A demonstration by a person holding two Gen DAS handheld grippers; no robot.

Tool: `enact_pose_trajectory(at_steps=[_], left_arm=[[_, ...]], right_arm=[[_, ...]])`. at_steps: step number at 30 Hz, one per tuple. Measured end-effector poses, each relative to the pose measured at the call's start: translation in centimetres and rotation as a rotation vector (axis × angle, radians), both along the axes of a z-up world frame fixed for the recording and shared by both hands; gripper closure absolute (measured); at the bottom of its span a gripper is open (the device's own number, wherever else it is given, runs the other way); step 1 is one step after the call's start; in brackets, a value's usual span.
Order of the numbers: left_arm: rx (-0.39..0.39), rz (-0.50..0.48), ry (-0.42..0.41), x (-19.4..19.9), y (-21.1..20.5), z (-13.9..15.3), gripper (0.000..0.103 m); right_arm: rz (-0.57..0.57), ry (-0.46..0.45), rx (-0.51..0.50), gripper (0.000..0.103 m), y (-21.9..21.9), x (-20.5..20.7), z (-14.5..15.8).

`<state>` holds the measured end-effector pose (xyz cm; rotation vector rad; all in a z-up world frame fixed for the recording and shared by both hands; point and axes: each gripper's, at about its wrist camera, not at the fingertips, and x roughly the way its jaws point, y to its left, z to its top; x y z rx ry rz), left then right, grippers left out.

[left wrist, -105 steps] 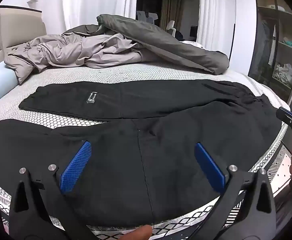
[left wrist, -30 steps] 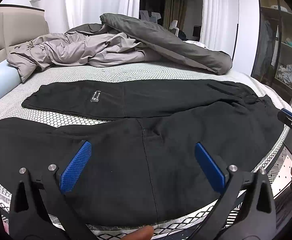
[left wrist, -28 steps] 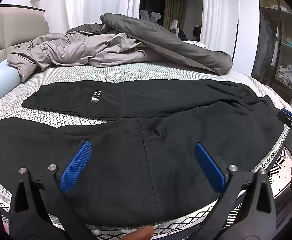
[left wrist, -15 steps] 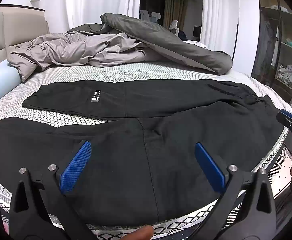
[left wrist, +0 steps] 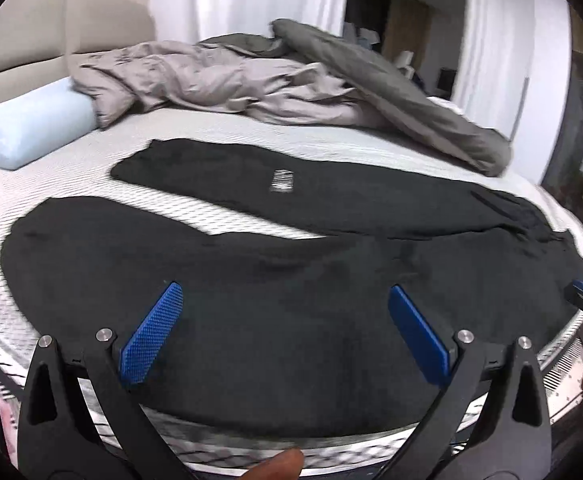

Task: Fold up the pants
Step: 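Move both open tools down toward the leg of the logo pants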

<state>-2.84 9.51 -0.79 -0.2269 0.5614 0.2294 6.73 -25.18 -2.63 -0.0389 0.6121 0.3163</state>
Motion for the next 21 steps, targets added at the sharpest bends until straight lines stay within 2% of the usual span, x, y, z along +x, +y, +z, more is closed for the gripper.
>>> enact_pose_trajectory(at_steps=[6,9,11,14,16,21], left_arm=[[0.031,0.044,0.097,-0.8,3.2,-1.9,0.001],[0.035,0.099,0.094,-2.4,5.8,-2.3,0.001],[0.036,0.172,0.108,-3.5,8.3,-2.8,0.001],[0.001,0.283,0.140,-5.2,12.6,-3.8,0.001],[-0.056,0.319,0.127,-6.6,15.3,-4.4,0.001],[-0.118,0.371,0.092,-8.8,19.1,-4.3,0.001]], right_arm=[[0.060,0.040,-0.154,0.000,3.6,0.5,-1.9],[0.083,0.050,-0.251,0.000,4.8,1.1,-3.0],[0.063,0.045,-0.316,0.000,4.7,1.7,-3.5],[-0.014,0.058,-0.300,0.000,2.7,2.6,-3.4],[-0.081,0.072,-0.276,0.000,0.8,3.1,-3.1],[-0.237,0.080,-0.204,0.000,-3.4,3.6,-2.3]])
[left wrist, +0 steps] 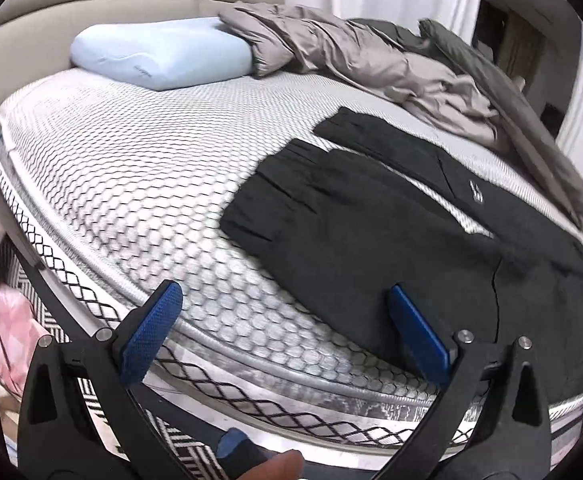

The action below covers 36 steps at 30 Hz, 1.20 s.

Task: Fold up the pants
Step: 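Move both open tools down toward the leg of the logo pants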

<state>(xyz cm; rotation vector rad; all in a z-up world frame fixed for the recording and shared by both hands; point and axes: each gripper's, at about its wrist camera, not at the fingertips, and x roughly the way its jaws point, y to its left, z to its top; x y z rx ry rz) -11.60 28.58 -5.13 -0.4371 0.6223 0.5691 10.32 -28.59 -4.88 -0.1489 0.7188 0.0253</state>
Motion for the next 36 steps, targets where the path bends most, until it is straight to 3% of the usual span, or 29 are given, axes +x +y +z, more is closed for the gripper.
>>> enact_pose_trajectory(at_steps=[4,9,12,18,21,25,30,36], left_arm=[[-0.057,-0.050,-0.042,-1.2,1.1,0.4,0.002],[-0.255,-0.187,-0.063,-0.3,1.5,0.1,0.031],[-0.358,-0.218,-0.046,1.0,1.0,-0.8,0.032],[-0.265,-0.129,-0.077,3.3,-0.9,0.9,0.034],[-0.208,-0.085,-0.055,4.1,-2.0,1.8,0.034],[-0.118,-0.084,-0.018,3.6,-3.9,2.3,0.034],[-0.139,-0.122,-0.049,-0.2,-3.6,1.9,0.034],[-0.202,-0.146,-0.160,-1.8,-2.4,2.2,0.034]], right_arm=[[-0.025,-0.026,0.075,0.000,-2.1,-0.8,0.9],[-0.024,-0.079,0.122,0.000,-3.0,-2.5,1.8],[-0.029,-0.099,0.150,0.000,-3.5,-3.3,2.2],[-0.039,-0.118,0.258,0.000,-3.8,-3.3,3.4],[-0.056,-0.152,0.303,0.000,-4.5,-2.9,4.5],[-0.149,-0.176,0.390,0.000,-8.6,-3.9,4.8],[-0.241,-0.149,0.626,0.000,-15.3,-4.9,3.6],[-0.311,-0.139,0.843,0.000,-19.9,-3.9,2.4]])
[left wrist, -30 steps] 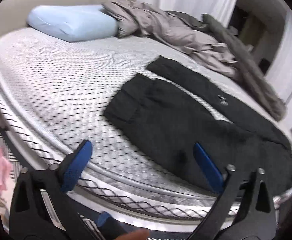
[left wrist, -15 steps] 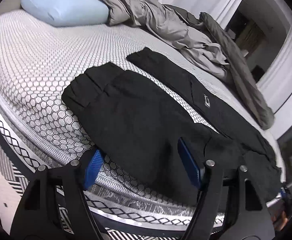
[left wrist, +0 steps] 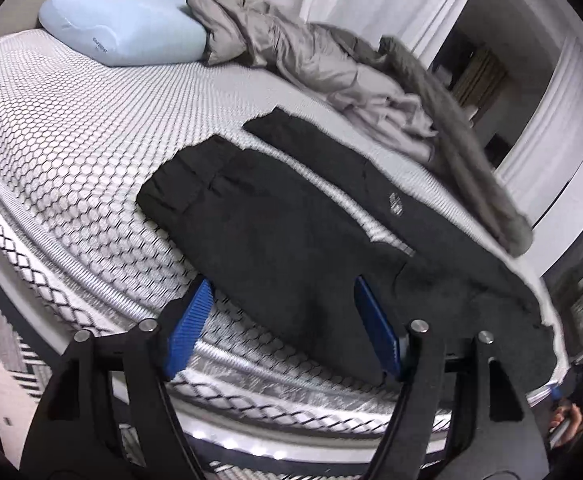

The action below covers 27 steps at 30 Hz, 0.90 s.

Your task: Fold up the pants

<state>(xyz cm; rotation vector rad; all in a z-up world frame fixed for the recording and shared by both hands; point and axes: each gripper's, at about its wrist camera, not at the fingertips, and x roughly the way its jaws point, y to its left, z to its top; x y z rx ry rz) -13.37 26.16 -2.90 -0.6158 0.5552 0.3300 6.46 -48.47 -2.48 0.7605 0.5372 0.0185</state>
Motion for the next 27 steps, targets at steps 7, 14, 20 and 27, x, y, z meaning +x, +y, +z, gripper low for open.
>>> enact_pose_trajectory(at_steps=[7,14,20,27], left_arm=[[-0.082,-0.018,0.042,3.5,1.3,-0.9,0.034],[-0.144,-0.022,-0.018,3.4,2.0,-1.4,0.034],[-0.129,-0.088,-0.014,4.9,1.2,-1.5,0.034],[-0.247,-0.044,-0.051,5.6,2.7,-2.3,0.034]], right_arm=[[0.001,-0.005,0.134,0.000,-1.4,3.6,-0.6],[0.136,-0.059,0.199,0.003,-0.3,4.4,-0.7],[0.251,-0.010,0.176,0.005,1.6,5.0,-1.4],[0.288,0.031,0.092,0.043,3.7,6.3,-1.9]])
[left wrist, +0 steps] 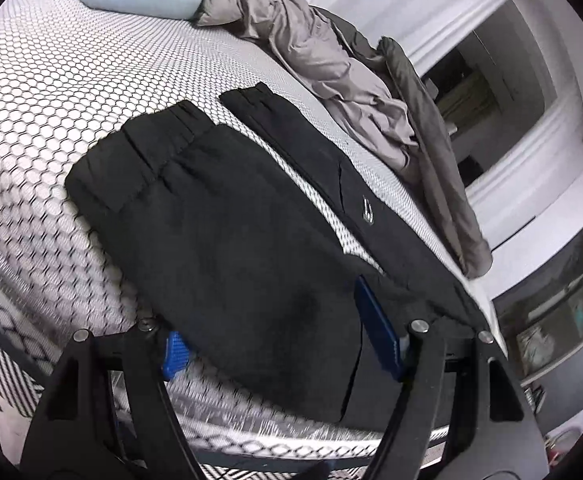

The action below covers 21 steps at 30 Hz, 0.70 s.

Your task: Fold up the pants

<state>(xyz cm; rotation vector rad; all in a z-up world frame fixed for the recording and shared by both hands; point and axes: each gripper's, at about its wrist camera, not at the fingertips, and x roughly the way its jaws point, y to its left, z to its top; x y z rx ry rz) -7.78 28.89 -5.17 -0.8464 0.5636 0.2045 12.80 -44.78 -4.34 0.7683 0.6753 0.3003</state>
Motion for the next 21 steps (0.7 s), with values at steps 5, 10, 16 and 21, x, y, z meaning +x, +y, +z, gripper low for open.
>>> enact_pose_trajectory(at_steps=[5,10,16,21], left_arm=[[0.010,0.011,0.001,1.7,0.8,0.5,0.090],[-0.028,0.054,-0.005,0.2,1.6,0.1,0.102],[0.001,0.046,-0.032,-0.4,2.0,1.6,0.103],[0.049,0.046,-0.030,1.8,2.7,4.6,0.103]], right_arm=[[-0.072,0.021,-0.007,0.088,-0.9,-0.1,-0.3],[-0.111,0.016,-0.031,0.096,-1.7,-2.5,0.7],[-0.120,-0.063,-0.049,0.097,-0.9,-5.2,3.2],[-0.151,-0.150,-0.128,0.097,1.0,-5.4,7.7]])
